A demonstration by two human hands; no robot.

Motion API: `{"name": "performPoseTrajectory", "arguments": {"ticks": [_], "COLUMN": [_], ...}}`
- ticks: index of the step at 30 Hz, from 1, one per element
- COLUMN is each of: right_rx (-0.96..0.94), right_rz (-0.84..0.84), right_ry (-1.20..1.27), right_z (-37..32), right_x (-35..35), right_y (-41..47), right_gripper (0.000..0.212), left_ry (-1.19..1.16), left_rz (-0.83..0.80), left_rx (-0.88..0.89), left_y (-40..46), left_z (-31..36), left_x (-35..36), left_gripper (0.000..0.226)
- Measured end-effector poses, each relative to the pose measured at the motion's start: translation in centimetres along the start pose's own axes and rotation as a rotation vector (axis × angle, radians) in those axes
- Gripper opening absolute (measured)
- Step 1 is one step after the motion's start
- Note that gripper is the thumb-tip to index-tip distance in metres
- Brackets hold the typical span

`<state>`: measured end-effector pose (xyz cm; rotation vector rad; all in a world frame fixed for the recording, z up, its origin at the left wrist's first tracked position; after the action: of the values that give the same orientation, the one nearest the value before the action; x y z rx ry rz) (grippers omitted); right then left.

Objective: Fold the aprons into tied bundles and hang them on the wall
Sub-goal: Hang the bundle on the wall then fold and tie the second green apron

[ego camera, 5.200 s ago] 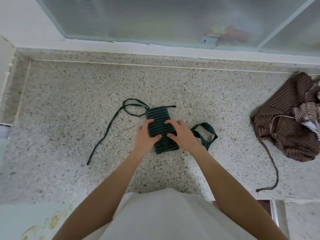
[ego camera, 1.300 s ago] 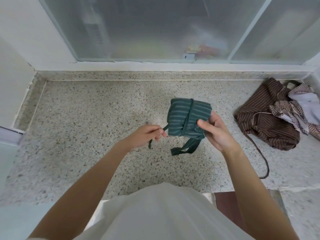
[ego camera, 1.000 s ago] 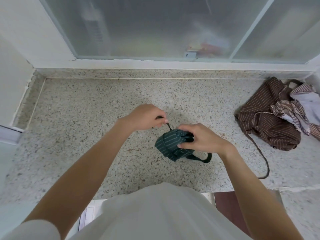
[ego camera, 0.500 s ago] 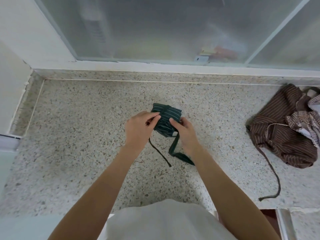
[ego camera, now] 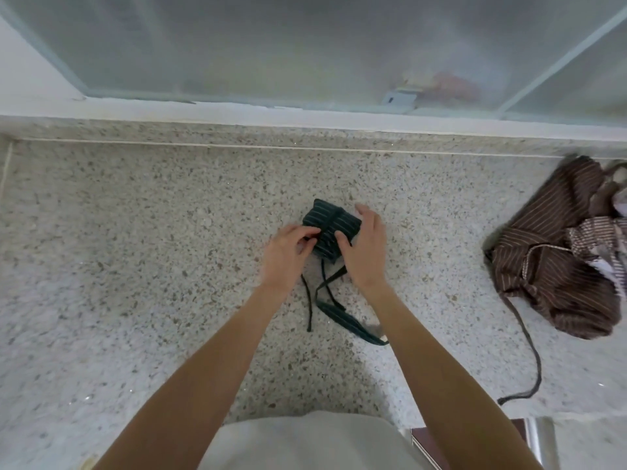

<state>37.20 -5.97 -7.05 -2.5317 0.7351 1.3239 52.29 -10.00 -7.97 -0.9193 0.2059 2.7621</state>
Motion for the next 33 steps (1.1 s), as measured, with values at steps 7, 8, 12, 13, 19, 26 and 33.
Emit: {"name": "performPoseTrajectory", "arguments": {"ticks": [7,8,12,13,19,26,33], "right_rx": [-0.581,-0.603,-0.672,-0.696,-1.028,-0.925,-0.775], "right_rz": [-0.195,-0.200,-0.206,-0.226,-0.409,-0.514,-0.507], "right_ry": [-0.183,-0.240,-0.419,-0.443,-0.498,-0.575,-0.581], "right_z": [-4.3,-4.3,-4.8,-5.2,-6.8,-6.2,-5.0], "right_x": [0.5,0.8,1.2,1.3,2.3,3.1,4.1], "right_y": [-0.3,0.1,1.5,1.6,-0.1,0.5,-0.1], "right_gripper": [0.024,0.022,0.018,0.020,0.028,0.034,0.026], "left_ry": [-0.036,-0.045,0.153,0.199,0.654,0.577,0.491], "left_rz": [-0.018,-0.004,0.061,-0.012,-0.445,-0.464,-0.319], "left_rx": [-0.002,-0.004,0.228,0.218,-0.066,-0.160,-0.063], "left_y": [-0.1,-0.4,-2.1,-2.4,-1.9,-1.8,-1.5], "left_z": [-0.2,-0.4,0.7,0.8,0.2,-1.0,-1.4], "left_x": [1.3,1.0,0.5,1.2,5.5,3.9,2.0], "left_gripper": [0.019,0.019,0.014,0.015,0.037,0.024,0.025]}}
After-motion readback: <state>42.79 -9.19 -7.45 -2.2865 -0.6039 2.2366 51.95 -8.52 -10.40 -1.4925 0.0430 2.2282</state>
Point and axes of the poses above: each hand's wrist, its own y-axis towards the middle knuckle, its own x-axis out of the palm, z = x × y, the point moved 7 cm from there along y, towards the middle knuckle, and after that the axes turned 6 degrees about z, right-handed, at the moved point
